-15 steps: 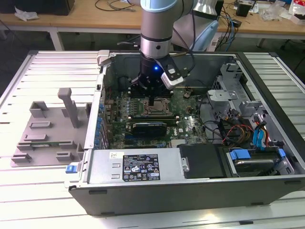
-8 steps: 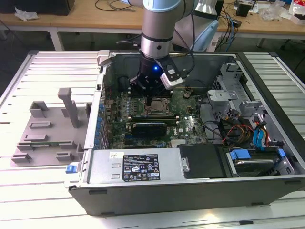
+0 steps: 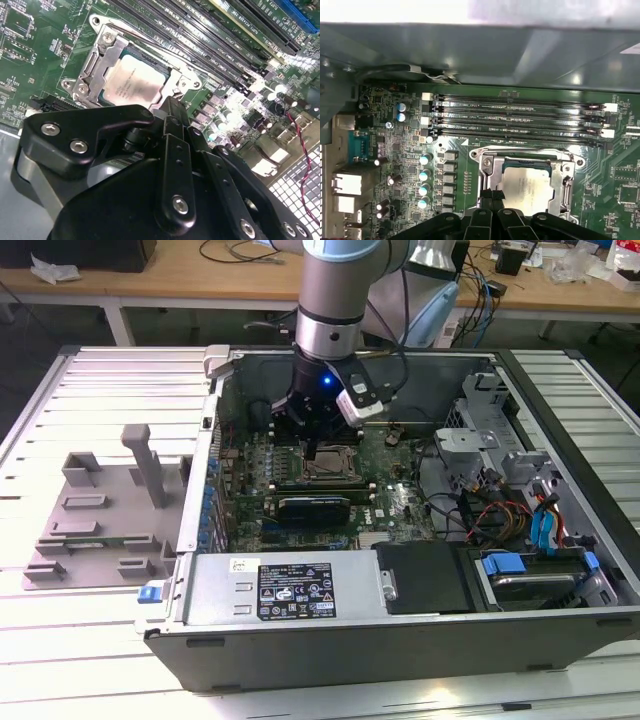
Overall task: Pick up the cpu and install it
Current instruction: 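Install the second cpu locking lever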
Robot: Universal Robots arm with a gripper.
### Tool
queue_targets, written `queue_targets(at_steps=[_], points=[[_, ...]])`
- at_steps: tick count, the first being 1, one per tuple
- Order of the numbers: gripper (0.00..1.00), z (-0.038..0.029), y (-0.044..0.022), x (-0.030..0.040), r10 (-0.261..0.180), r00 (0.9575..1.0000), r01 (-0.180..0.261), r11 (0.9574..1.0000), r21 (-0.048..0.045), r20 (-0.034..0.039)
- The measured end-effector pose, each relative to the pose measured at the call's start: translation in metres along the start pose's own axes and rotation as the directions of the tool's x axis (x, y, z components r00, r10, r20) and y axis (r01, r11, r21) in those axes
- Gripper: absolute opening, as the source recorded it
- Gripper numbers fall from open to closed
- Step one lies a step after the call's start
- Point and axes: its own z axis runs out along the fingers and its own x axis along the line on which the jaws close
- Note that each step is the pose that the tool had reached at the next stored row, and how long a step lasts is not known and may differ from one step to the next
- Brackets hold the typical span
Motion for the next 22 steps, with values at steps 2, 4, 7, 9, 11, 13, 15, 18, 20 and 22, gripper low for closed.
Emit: queue_targets(at_steps=[2,4,7,9,11,13,15,18,20,22], points=[[0.11,-0.002,-0.0001,0.0002,0.0,1.0,0.0,1.0,-0.0001,0.0],[0.11,-0.005,-0.0003,0.0004,0.0,1.0,0.0,1.0,0.0,0.0],[0.11,-0.0065,-0.0004,0.0005,0.004,0.9976,-0.005,1.0,0.0029,0.0689],[0.11,-0.0067,-0.0009,-0.0028,0.005,0.9964,-0.006,1.0,0.0036,0.0842],[0.11,-0.0074,-0.0019,-0.0126,0.005,0.9964,-0.006,1.0,0.0035,0.0843],[0.11,-0.0083,-0.0033,-0.0243,0.005,0.9964,-0.006,1.0,0.0036,0.0843],[0.11,-0.0084,-0.0085,-0.0306,0.005,0.9964,-0.006,1.0,0.0036,0.0842],[0.11,-0.0077,-0.0196,-0.0302,0.005,0.9964,-0.006,1.0,0.0035,0.0842],[0.11,-0.0072,-0.0276,-0.0299,0.005,0.9964,-0.006,1.0,0.0034,0.0843],[0.11,-0.0067,-0.035,-0.0295,0.005,0.9964,-0.006,1.0,0.0034,0.0843]])
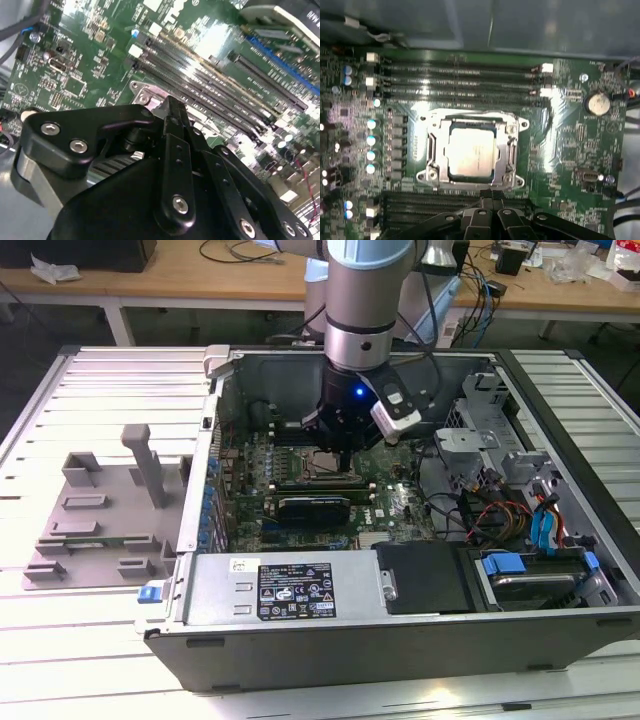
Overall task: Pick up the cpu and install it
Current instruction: 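Install the second cpu locking lever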
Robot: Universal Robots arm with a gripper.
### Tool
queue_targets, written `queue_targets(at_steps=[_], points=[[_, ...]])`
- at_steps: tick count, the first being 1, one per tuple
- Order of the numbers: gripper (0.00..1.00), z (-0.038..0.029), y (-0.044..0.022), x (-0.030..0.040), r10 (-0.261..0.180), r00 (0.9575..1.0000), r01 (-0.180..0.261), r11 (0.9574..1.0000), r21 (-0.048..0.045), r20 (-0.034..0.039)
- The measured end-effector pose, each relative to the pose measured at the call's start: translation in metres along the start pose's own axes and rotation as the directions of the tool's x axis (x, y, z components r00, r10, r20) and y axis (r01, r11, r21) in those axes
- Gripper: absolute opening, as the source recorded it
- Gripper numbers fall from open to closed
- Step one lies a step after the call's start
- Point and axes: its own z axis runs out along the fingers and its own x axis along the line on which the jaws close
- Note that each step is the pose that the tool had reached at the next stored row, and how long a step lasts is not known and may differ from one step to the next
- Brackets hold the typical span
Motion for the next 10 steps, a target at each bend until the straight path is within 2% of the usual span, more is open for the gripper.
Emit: queue_targets(at_steps=[1,7,10], points=[[0.11,0.0001,-0.0017,0.0001,0.0,1.0,0.0,1.0,0.0,0.0],[0.11,0.0002,-0.0021,0.0008,0.0,1.0,0.0,1.0,0.0001,0.0],[0.11,0.0001,-0.0022,0.0075,0.0,1.0,0.0,1.0,0.0002,0.0007]])
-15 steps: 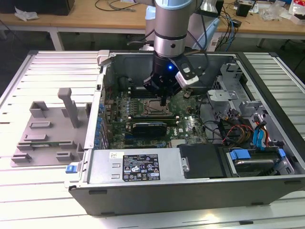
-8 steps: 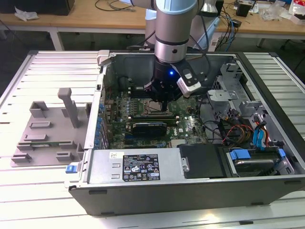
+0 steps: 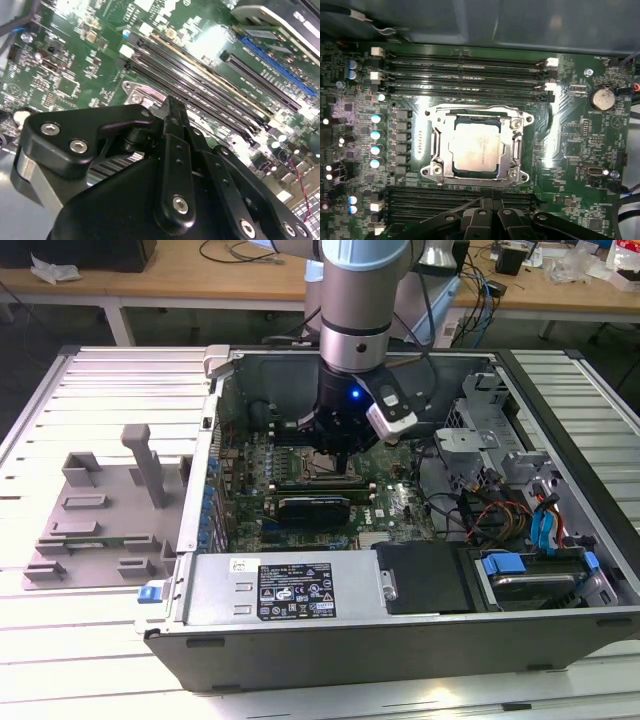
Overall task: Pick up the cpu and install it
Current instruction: 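Install the second cpu locking lever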
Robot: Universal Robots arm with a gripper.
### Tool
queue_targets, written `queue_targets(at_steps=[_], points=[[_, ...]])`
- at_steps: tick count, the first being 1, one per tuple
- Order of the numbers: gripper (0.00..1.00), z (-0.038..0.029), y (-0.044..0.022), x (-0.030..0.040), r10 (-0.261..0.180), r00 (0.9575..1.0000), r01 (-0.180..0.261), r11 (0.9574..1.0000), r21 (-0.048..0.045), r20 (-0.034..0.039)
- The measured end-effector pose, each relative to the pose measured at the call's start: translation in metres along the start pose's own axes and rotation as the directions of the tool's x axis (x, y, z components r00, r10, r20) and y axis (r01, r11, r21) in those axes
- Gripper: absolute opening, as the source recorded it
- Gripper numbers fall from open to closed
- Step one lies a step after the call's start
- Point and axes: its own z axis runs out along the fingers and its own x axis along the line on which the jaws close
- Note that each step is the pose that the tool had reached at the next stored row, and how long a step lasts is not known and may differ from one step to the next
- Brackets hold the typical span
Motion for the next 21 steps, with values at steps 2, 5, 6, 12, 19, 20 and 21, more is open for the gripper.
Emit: queue_targets(at_steps=[2,5,6,12,19,20,21], points=[[0.11,-0.0001,0.0003,0.0108,0.0,1.0,0.0,1.0,0.0002,0.0022],[0.11,-0.0002,0.0007,0.0197,0.0,1.0,0.0,1.0,0.0001,0.0042],[0.11,-0.0001,-0.0006,0.0198,0.0,1.0,0.0,1.0,0.0002,0.0042],[0.11,0.0011,-0.007,0.0201,-0.003,0.9998,0.003,1.0,-0.0014,-0.0171],[0.11,0.0017,-0.007,0.0207,-0.054,0.9981,0.054,0.9986,-0.0024,-0.0314],[0.11,0.0017,-0.007,0.0207,-0.054,0.9981,0.054,0.9986,-0.0024,-0.0313],[0.11,0.0017,-0.007,0.0207,-0.054,0.9981,0.054,0.9986,-0.0026,-0.0313]])
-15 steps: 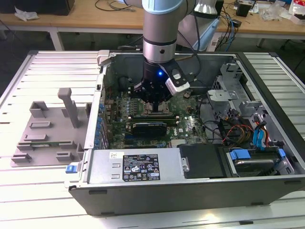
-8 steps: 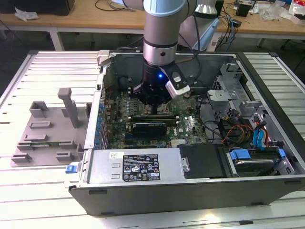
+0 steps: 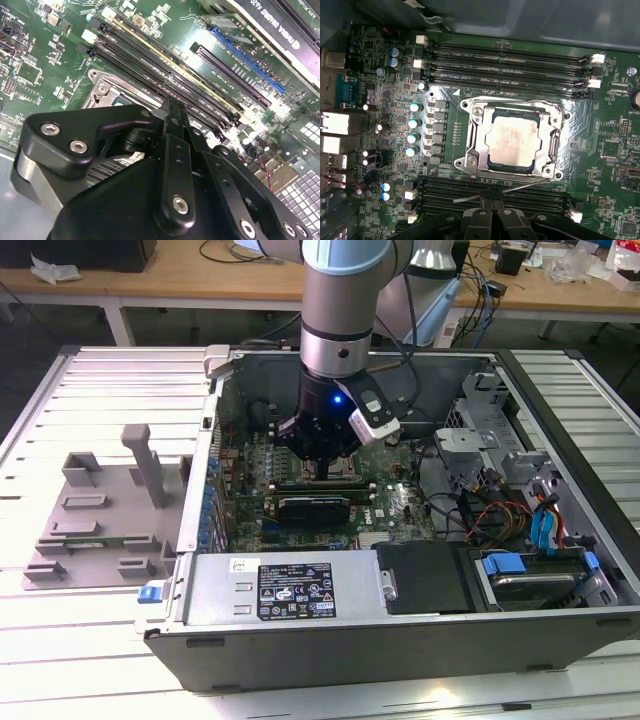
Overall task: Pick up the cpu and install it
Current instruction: 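Install the second cpu locking lever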
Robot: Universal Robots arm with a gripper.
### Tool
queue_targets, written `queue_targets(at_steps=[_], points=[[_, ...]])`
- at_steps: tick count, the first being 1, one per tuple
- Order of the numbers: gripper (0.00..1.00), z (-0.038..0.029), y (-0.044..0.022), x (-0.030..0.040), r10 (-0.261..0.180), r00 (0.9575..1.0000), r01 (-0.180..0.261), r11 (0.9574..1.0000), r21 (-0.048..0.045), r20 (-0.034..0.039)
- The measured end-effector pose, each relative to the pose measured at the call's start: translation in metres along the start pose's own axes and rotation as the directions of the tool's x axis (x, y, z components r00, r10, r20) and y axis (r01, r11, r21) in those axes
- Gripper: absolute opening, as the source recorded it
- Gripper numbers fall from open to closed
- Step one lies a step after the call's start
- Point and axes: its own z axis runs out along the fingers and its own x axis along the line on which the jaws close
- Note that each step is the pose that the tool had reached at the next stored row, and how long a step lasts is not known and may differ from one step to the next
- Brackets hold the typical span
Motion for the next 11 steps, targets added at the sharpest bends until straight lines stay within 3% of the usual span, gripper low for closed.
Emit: queue_targets(at_steps=[11], points=[[0.11,0.0008,0.0001,0.0004,0.0,1.0,0.0,1.0,-0.0008,0.0001]])
